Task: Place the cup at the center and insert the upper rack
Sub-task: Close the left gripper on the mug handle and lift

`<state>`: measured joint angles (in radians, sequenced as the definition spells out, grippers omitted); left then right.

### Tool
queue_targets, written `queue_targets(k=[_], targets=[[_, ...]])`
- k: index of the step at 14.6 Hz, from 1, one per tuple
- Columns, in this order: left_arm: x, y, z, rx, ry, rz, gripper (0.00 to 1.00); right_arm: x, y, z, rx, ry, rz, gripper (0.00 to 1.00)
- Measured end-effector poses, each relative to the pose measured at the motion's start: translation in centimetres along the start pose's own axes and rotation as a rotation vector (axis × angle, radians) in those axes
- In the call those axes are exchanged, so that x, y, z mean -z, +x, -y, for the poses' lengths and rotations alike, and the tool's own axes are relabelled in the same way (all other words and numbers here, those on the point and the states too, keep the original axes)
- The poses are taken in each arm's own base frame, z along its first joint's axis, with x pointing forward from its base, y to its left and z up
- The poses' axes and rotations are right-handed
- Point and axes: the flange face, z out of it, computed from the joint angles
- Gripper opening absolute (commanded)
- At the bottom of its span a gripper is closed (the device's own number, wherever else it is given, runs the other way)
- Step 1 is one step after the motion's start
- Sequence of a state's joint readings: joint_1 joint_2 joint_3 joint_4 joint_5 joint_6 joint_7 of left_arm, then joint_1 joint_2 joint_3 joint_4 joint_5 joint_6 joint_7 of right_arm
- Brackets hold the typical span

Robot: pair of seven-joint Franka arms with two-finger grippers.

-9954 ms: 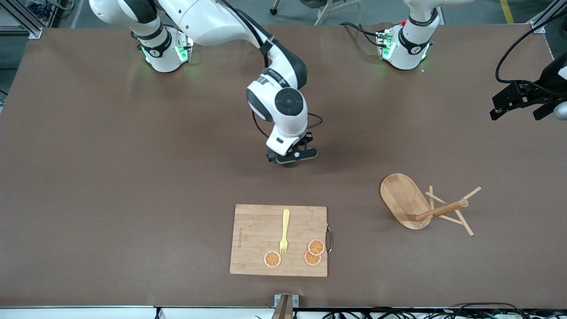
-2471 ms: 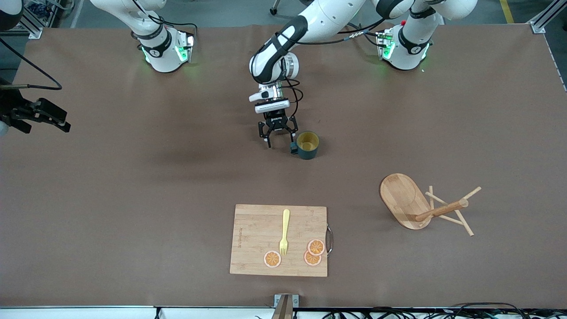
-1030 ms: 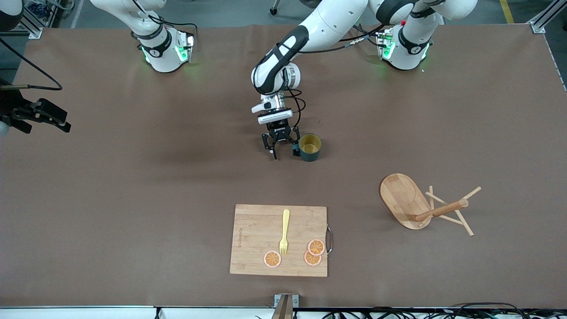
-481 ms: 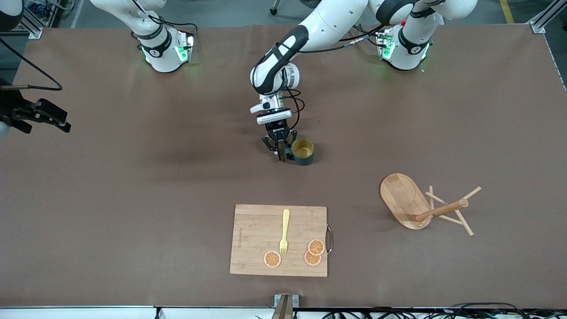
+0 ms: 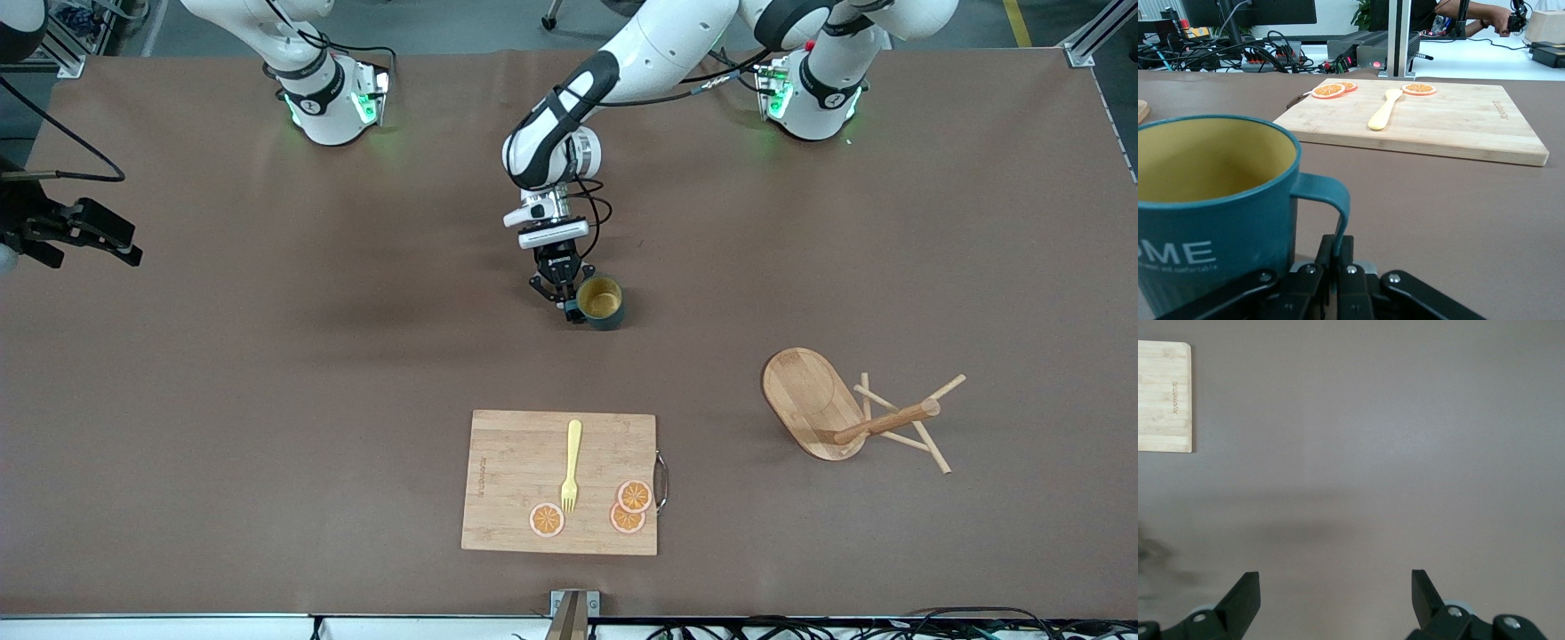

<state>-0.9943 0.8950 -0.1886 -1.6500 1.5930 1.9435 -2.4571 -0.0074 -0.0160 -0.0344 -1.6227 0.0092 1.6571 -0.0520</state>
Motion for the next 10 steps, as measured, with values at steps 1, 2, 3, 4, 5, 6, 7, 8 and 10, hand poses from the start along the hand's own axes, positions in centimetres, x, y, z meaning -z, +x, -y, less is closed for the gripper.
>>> queue_targets(k=[1, 2, 3, 4, 5, 6, 7, 8, 10], targets=[[0.0, 0.2, -0.2, 0.010, -0.002, 0.000, 0.00, 0.0, 0.0, 0.0, 0.000, 0.000, 0.000, 1.00], [0.1, 0.6, -0.6, 0.021, -0.006, -0.002, 0.00, 0.0, 0.0, 0.0, 0.000, 0.000, 0.000, 1.00], [0.1, 1.1, -1.0, 0.035, -0.010, 0.000, 0.00, 0.0, 0.0, 0.0, 0.000, 0.000, 0.000, 1.00], [0.3, 1.7, -1.6, 0.052, -0.013, 0.011, 0.00, 0.0, 0.0, 0.0, 0.000, 0.000, 0.000, 1.00], [0.4, 2.4, -2.1, 0.067, -0.001, 0.026, 0.00, 0.0, 0.0, 0.0, 0.000, 0.000, 0.000, 1.00], [0.6, 3.5, -2.7, 0.081, 0.023, 0.050, 0.00, 0.0, 0.0, 0.0, 0.000, 0.000, 0.000, 1.00], [0.9, 5.1, -3.4, 0.100, 0.048, 0.083, 0.00, 0.0, 0.0, 0.0, 0.000, 0.000, 0.000, 1.00], [1.1, 7.2, -4.3, 0.123, 0.068, 0.127, 0.00, 0.0, 0.0, 0.0, 0.000, 0.000, 0.000, 1.00], [2.0, 13.0, -5.6, 0.154, 0.097, 0.239, 0.00, 0.0, 0.0, 0.0, 0.001, 0.000, 0.000, 1.00]])
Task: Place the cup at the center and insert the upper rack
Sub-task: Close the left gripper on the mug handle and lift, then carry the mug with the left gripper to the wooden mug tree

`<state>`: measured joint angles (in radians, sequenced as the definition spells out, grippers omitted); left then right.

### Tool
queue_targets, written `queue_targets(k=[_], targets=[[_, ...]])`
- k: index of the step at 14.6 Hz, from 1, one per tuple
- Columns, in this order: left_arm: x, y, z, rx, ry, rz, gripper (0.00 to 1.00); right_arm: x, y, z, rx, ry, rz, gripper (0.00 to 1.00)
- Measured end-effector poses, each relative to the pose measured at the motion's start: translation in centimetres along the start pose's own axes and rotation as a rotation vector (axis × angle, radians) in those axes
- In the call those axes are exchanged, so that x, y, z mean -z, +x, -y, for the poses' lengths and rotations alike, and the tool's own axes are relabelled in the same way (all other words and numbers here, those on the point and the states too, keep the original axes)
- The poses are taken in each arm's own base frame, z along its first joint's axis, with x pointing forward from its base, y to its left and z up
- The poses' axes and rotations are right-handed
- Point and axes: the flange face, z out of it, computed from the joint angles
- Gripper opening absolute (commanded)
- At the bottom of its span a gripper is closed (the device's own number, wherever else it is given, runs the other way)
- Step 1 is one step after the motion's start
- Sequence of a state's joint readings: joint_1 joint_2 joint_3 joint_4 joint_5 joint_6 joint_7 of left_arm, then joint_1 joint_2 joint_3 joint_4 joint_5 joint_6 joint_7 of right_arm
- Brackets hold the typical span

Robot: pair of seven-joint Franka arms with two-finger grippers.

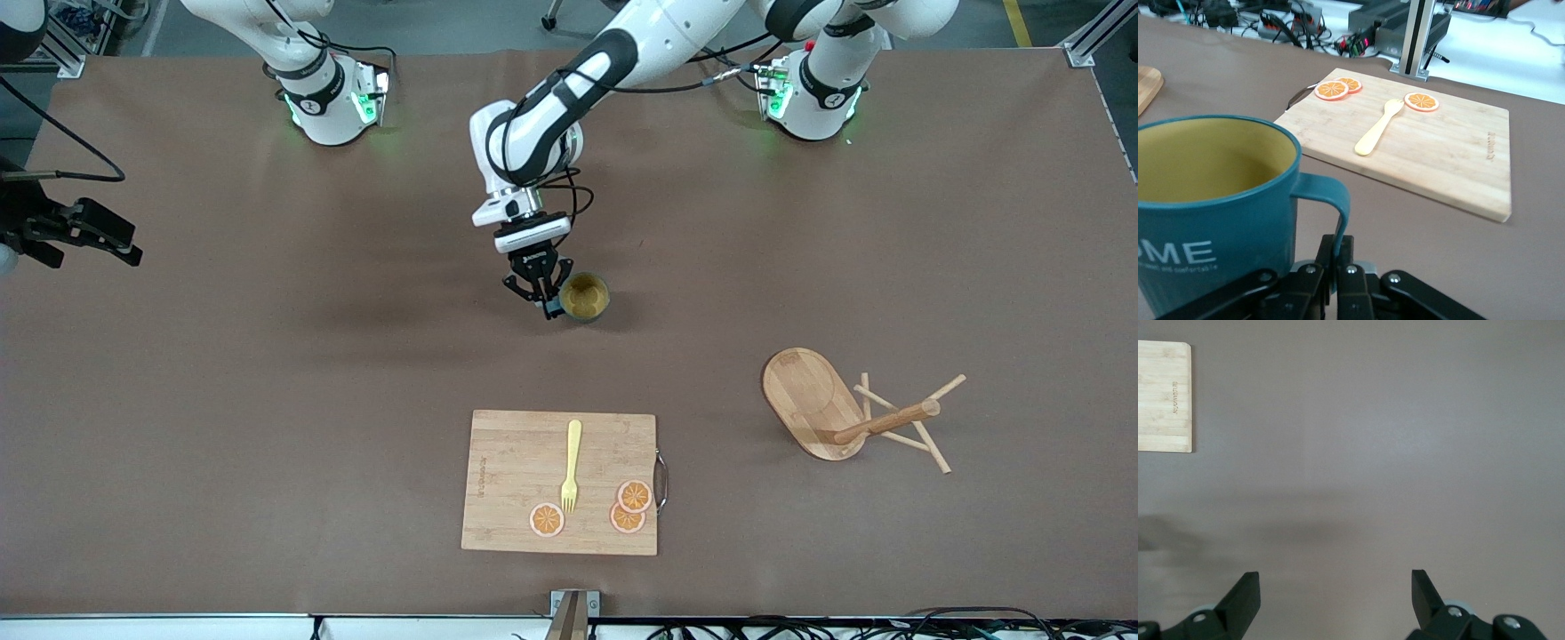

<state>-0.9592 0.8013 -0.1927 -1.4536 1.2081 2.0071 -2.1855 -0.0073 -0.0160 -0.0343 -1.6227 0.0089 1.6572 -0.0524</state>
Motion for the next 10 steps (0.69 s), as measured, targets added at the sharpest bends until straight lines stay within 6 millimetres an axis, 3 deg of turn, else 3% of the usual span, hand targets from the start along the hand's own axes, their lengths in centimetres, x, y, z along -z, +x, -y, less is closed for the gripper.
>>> queue_targets(k=[4, 7, 10], targets=[[3.7, 12.2, -0.9, 0.094, 0.031, 0.176, 0.00, 0.0, 0.0, 0.0, 0.000, 0.000, 0.001, 1.00], [5.7, 20.5, 0.1, 0.228, 0.024, 0.313, 0.00, -0.1, 0.0, 0.0, 0.000, 0.000, 0.002, 1.00], [6.7, 29.3, 2.5, 0.370, -0.006, 0.442, 0.00, -0.1, 0.1, 0.0, 0.000, 0.000, 0.002, 1.00]])
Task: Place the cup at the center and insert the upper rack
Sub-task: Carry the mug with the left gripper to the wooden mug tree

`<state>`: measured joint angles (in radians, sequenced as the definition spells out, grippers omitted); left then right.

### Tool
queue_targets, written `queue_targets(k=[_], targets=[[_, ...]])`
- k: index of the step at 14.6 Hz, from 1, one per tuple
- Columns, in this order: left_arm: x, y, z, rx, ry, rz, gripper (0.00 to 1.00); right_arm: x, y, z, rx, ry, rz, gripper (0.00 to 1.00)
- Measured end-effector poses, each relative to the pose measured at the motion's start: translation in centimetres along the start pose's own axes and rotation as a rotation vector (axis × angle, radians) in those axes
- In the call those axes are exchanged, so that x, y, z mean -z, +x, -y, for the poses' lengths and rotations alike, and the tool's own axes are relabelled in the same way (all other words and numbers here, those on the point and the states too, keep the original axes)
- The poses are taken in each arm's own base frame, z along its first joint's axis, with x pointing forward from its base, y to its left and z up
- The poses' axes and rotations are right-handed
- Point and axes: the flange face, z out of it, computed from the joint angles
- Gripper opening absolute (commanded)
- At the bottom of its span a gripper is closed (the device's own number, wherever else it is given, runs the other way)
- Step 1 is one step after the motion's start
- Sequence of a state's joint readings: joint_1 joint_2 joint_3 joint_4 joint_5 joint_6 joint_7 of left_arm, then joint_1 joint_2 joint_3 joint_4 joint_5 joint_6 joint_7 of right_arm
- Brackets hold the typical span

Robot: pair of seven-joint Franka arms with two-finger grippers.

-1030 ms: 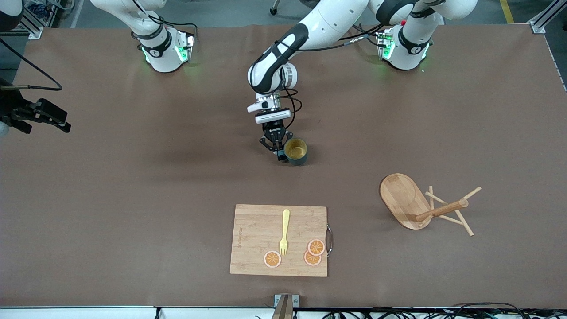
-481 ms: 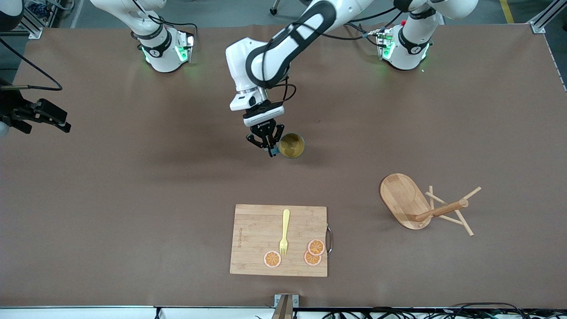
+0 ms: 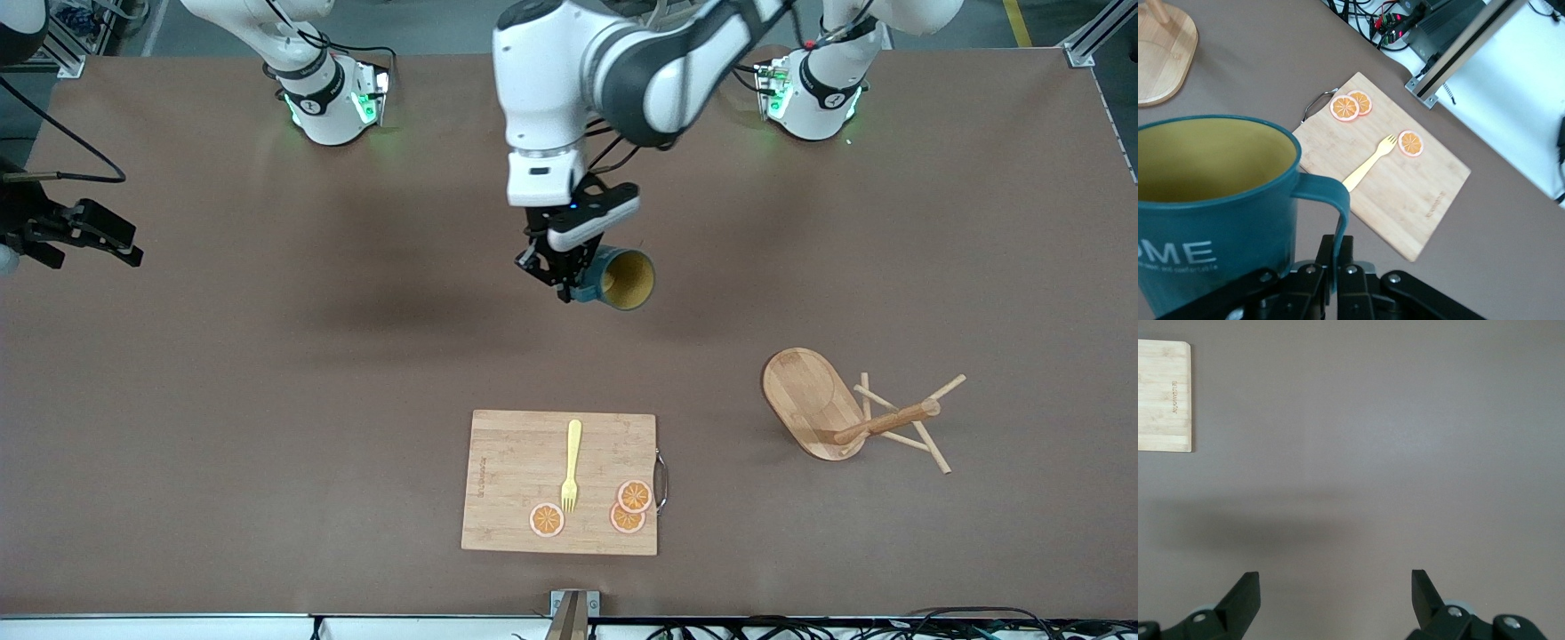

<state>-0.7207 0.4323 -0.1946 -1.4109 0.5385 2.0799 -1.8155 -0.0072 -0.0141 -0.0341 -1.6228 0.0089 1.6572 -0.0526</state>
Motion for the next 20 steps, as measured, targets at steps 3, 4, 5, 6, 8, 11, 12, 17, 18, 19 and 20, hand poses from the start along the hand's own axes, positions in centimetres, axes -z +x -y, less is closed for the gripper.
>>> queue_targets(k=[3, 4, 5, 6, 8, 11, 12, 17, 18, 19, 20], targets=[[2.7, 6.3, 0.4, 0.119, -0.010, 0.109, 0.00, 0.0, 0.0, 0.0, 0.000, 0.000, 0.001, 1.00], [3.2, 8.5, 0.7, 0.170, -0.013, 0.154, 0.00, -0.1, 0.0, 0.0, 0.000, 0.000, 0.001, 1.00], [3.6, 10.8, 1.1, 0.217, -0.017, 0.198, 0.00, -0.1, 0.0, 0.0, 0.000, 0.000, 0.001, 1.00], [3.9, 13.2, 1.6, 0.255, -0.024, 0.231, 0.00, -0.1, 0.0, 0.0, 0.000, 0.000, 0.001, 1.00], [4.5, 17.4, 2.6, 0.320, -0.038, 0.262, 0.00, -0.1, 0.1, 0.0, 0.000, 0.000, 0.002, 1.00], [4.2, 22.5, 4.4, 0.451, -0.045, 0.344, 0.00, -0.3, 0.1, 0.0, 0.000, 0.000, 0.003, 1.00], [3.8, 24.4, 5.1, 0.489, -0.049, 0.382, 0.00, -0.3, 0.2, 0.0, 0.000, 0.000, 0.004, 1.00], [-0.1, 32.7, 10.6, 0.667, -0.013, 0.552, 0.00, -0.4, 0.3, 0.0, -0.001, 0.000, -0.001, 1.00], [-1.1, 33.7, 11.6, 0.687, -0.006, 0.582, 0.00, -0.3, 0.3, 0.0, -0.001, 0.000, -0.002, 1.00], [-2.0, 34.5, 12.6, 0.702, -0.004, 0.606, 0.00, -0.3, 0.3, 0.0, -0.001, 0.000, -0.003, 1.00], [-2.9, 35.2, 13.4, 0.712, -0.003, 0.625, 0.00, -0.2, 0.3, 0.0, -0.001, -0.001, -0.007, 1.00]])
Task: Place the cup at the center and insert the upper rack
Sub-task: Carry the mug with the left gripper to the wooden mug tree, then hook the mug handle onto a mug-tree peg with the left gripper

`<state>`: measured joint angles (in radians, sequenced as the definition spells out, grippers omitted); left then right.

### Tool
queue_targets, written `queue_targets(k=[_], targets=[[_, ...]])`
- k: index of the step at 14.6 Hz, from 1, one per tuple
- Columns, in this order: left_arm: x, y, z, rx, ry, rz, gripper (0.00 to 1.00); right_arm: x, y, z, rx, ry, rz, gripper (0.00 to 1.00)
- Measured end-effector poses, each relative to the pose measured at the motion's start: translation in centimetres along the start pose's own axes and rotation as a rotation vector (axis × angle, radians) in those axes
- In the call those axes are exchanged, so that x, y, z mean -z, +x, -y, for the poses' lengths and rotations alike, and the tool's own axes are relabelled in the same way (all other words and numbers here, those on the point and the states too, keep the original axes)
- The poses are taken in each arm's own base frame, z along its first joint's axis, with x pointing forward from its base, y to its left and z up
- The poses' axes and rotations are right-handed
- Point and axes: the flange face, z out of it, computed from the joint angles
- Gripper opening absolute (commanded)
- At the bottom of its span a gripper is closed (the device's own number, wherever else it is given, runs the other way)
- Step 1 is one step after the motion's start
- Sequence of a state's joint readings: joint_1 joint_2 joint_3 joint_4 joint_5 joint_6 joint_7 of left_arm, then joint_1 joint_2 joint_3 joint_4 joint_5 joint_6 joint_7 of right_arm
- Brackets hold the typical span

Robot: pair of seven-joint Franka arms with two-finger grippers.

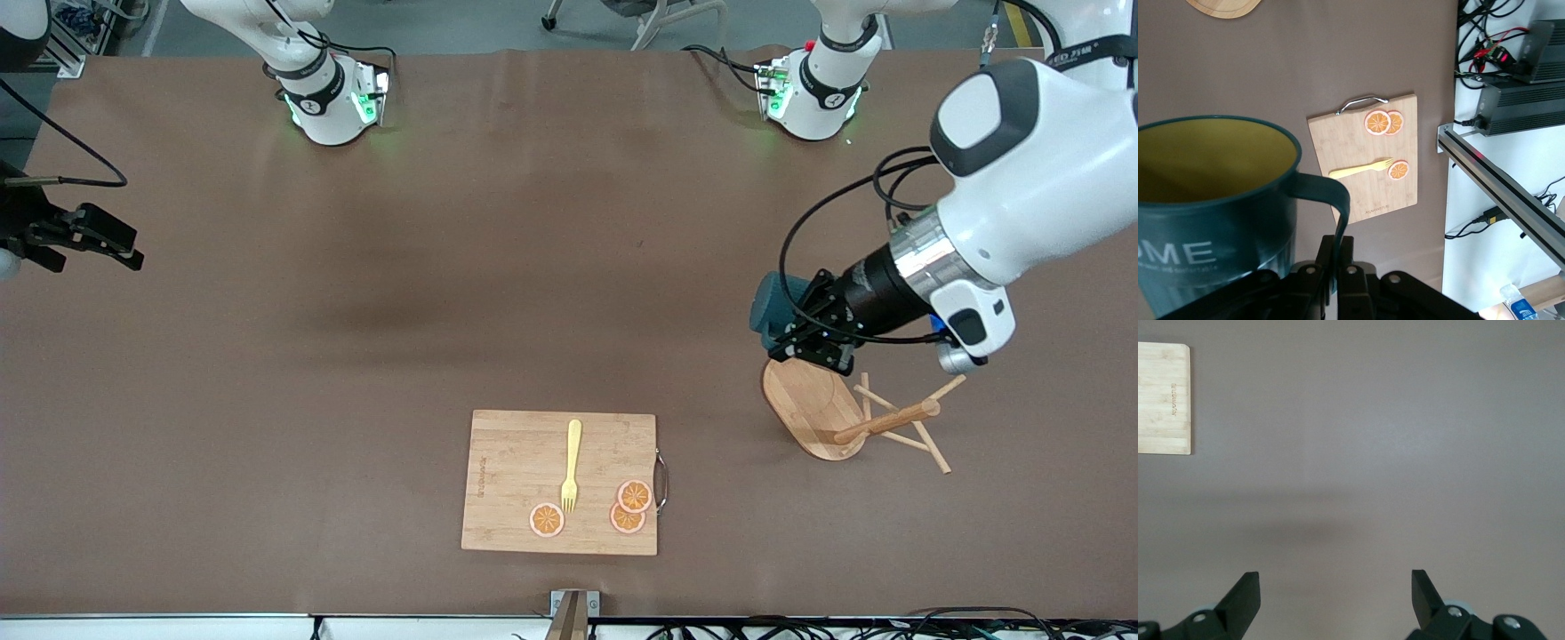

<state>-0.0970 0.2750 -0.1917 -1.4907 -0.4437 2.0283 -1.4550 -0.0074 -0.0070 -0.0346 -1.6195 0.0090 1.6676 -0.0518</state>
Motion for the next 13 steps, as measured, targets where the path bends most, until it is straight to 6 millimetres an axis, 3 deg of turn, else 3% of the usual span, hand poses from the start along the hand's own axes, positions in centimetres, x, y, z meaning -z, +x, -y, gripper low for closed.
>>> queue_targets(k=[7, 13], targets=[[-3.9, 7.6, 0.1, 0.061, 0.044, 0.078, 0.00, 0.7, 0.0, -0.1, -0.003, -0.001, -0.014, 1.00], [-5.9, 11.2, 0.4, 0.067, 0.065, 0.085, 0.00, 0.7, 0.0, -0.1, -0.003, -0.001, -0.014, 1.00]])
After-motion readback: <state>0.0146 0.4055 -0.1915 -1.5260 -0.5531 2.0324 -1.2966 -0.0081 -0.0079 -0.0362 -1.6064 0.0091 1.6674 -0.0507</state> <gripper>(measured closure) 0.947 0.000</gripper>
